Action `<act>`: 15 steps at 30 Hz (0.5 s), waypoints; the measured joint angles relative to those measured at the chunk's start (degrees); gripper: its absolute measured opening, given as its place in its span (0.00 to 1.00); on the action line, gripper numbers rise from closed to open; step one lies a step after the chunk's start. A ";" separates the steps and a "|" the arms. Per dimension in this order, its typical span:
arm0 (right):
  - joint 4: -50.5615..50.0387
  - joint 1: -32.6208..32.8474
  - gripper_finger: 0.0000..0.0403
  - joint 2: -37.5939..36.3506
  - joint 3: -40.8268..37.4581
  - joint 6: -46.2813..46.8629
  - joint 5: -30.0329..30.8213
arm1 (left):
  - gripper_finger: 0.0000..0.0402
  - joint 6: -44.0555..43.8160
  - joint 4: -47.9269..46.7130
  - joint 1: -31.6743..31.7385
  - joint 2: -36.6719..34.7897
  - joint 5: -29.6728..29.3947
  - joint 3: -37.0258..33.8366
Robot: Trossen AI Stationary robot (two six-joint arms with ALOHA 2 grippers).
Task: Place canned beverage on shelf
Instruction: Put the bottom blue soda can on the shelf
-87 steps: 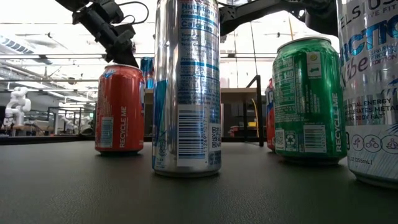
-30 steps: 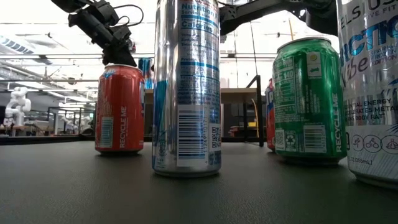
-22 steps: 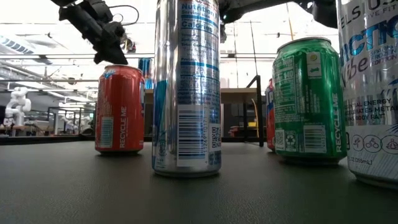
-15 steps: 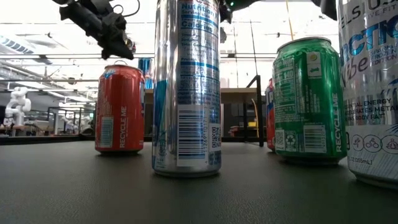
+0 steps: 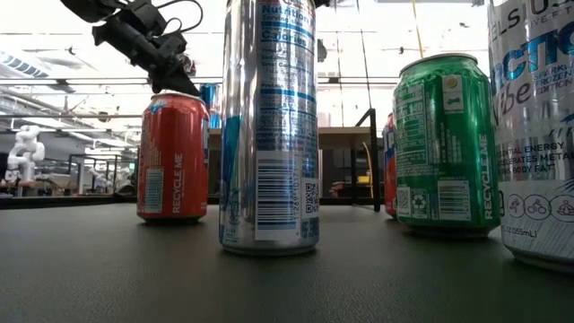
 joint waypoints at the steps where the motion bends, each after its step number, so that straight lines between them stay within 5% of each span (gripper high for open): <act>1: -1.06 0.23 0.01 -0.59 0.00 0.28 0.01 | 0.01 0.00 0.36 0.00 0.00 -0.17 0.00; 7: -9.11 2.42 0.01 -5.73 0.00 2.50 0.60 | 0.01 -4.97 0.65 0.00 -0.32 0.32 0.02; 15: -24.85 10.01 0.01 -13.46 0.00 4.06 16.27 | 0.01 -9.20 -5.95 -6.91 -7.57 6.93 0.09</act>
